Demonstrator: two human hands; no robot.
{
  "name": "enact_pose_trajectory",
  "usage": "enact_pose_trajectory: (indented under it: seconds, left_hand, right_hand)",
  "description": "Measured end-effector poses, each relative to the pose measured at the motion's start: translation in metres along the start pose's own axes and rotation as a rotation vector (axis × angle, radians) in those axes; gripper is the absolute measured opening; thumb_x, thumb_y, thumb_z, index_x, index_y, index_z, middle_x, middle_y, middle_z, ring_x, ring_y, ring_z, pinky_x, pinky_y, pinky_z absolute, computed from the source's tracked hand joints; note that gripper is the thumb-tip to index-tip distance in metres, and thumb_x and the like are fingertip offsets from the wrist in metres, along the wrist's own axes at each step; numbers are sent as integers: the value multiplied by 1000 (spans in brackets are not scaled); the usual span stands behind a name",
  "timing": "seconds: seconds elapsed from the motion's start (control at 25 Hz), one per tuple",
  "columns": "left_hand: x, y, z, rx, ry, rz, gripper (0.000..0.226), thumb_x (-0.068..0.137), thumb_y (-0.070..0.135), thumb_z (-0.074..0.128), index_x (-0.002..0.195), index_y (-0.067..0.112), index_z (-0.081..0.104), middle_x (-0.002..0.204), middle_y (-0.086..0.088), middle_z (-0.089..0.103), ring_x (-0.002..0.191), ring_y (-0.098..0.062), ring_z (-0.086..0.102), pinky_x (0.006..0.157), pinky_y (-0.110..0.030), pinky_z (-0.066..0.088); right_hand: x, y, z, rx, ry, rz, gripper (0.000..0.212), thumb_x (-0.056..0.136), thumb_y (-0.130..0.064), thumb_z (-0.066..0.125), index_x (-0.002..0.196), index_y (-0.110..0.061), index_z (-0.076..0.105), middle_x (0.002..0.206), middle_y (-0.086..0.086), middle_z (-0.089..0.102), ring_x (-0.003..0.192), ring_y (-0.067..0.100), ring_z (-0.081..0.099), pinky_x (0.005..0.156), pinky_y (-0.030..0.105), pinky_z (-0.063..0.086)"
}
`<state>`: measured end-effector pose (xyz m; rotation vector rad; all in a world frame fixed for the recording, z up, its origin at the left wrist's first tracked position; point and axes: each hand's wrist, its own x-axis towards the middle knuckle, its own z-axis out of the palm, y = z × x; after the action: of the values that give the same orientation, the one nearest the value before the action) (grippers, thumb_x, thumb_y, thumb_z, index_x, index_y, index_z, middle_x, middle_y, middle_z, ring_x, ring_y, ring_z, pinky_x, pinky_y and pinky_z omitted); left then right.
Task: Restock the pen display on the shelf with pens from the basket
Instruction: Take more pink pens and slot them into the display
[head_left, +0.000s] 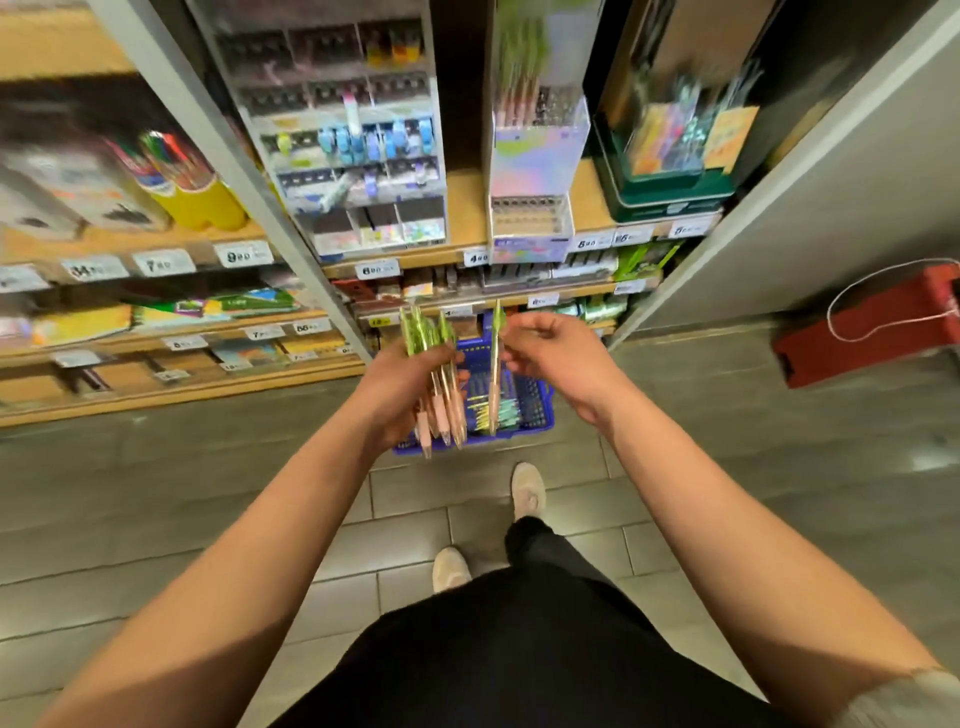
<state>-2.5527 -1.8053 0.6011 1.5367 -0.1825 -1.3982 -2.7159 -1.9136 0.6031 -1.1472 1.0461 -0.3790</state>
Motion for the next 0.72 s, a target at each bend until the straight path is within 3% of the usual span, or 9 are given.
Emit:
enact_pose_trajectory:
  seconds: [0.08,0.2,0.28,0.44,0.6,0.72]
  left_hand:
    - [0,14,14,5,6,15,17,99,13,63,115,9,64,98,-10,77,90,-25,75,92,-54,58]
    - [15,40,39,19,2,81,16,98,16,65,113,8,65,96,-10,77,88,-25,74,88,-49,60]
    - [32,56,52,16,4,117,19,99,17,63,116,6,64,99,-14,74,83,-23,74,84,-45,62]
    - [66,75,78,3,-8,127,28,99,19,64,121,3,65,109,-20,72,91,-28,71,87,-47,60]
    - [110,91,93,-19,23,145,25,97,24,69,114,6,70,93,-8,77,86,-23,74,82,-47,60]
    - [148,97,94,18,18,151,26,96,27,69,113,6,70,92,-9,77,85,-23,75,81,-48,58]
  right_hand:
    - [0,-14,-10,34,-3,5,15,96,-7,66,110,-2,68,80,2,72,74,12,67,75,25,60]
    - [17,-41,-30,37,-22,-9,10,97,-6,63,106,-6,68,83,4,71,77,13,68,80,27,59]
    - [34,-59,-44,36,-33,-23,9,98,-4,62,105,-5,67,84,5,70,75,13,67,80,27,59]
    - [68,-81,-69,66,-46,-46,8,98,-3,62,100,-7,68,82,8,70,76,16,67,76,26,58]
    - [105,-87,-85,123,-24,-65,9,97,-2,62,100,-7,69,78,1,73,77,14,70,75,23,59]
    - [135,-90,-91,116,25,-130,10,97,-2,63,99,-8,70,78,0,74,77,14,71,76,24,60]
